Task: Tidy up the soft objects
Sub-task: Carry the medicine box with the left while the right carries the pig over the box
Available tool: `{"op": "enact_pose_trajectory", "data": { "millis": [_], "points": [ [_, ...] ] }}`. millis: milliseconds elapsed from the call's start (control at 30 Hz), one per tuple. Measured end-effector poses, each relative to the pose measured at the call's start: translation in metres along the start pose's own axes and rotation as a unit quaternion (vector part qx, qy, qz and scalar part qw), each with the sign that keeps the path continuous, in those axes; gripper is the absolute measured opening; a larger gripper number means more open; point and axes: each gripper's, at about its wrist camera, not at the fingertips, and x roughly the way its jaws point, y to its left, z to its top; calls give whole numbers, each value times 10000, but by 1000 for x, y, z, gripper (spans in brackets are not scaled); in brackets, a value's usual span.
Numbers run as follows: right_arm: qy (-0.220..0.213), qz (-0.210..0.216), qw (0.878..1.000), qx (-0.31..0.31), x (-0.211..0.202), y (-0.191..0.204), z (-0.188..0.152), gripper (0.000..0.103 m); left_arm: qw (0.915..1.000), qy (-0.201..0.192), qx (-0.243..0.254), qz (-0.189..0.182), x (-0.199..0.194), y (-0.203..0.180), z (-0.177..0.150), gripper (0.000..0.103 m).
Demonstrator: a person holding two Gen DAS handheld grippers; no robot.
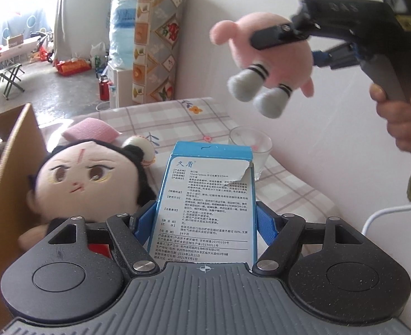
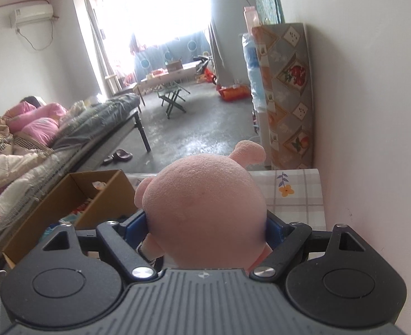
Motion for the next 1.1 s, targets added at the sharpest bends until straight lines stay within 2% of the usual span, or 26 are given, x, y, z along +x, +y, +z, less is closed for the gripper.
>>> {"op": "enact_pose_trajectory", "data": {
  "millis": [367,567,767,867,1000,1100],
  "points": [
    [-437,443,9980,-108,-74,68,-22,86,9981,-587,-184,92,-97,12,-16,73],
    [-491,984,9934,-329,-82,122,-25,86,9947,-927,-381,222,-153,32,-24,73],
    [-393,1559,9853,-578,-57,176,-15,87,9876,-1219,-599,788,-196,70,-29,73],
    [-260,1836,9804,-667,-33,203,-9,87,9811,-1332,-711,1213,-210,94,-29,73],
    [69,2071,9753,-762,15,235,1,87,9746,-1306,-928,1566,-209,128,-23,73],
    [374,2044,9740,-901,61,258,8,87,9720,-1146,-1049,1761,-195,154,-19,73]
  ]
}}
